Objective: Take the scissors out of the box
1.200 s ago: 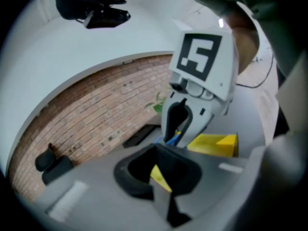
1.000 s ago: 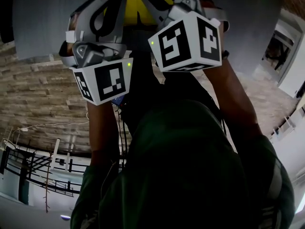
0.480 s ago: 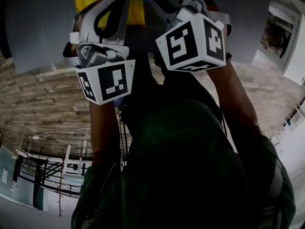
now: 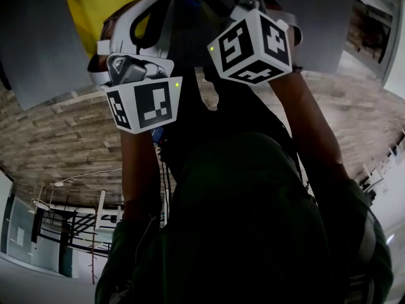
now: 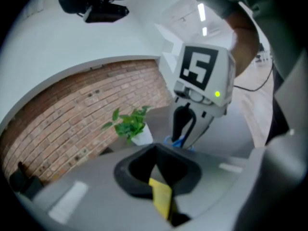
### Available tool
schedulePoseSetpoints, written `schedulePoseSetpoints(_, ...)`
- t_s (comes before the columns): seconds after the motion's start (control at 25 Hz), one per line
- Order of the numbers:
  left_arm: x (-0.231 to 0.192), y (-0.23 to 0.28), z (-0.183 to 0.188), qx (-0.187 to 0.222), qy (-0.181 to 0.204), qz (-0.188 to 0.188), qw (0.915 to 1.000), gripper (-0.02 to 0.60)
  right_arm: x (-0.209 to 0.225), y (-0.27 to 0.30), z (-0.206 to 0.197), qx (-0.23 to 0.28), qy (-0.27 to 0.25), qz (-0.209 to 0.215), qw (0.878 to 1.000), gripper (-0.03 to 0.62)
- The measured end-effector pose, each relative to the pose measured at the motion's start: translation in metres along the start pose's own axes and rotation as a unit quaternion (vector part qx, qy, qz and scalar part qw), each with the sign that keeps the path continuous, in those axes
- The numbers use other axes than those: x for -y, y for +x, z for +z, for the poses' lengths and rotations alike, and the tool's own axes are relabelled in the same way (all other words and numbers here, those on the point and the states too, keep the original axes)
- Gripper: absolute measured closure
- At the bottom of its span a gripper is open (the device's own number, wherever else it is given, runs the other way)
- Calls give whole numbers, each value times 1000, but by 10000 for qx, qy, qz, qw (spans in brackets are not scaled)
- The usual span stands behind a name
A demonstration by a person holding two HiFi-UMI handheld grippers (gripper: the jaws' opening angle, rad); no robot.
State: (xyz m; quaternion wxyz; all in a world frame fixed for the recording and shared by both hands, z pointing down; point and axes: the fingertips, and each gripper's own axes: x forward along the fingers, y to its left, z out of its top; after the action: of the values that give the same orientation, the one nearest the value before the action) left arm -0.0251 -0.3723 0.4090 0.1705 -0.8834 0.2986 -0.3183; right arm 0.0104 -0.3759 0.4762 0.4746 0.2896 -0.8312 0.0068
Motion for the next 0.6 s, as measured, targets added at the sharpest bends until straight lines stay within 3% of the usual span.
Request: schedulePoseSetpoints(0.6,25,9,7,-119,107,-173,9997,583,-16,27,-41,-288,206,402,9986,507)
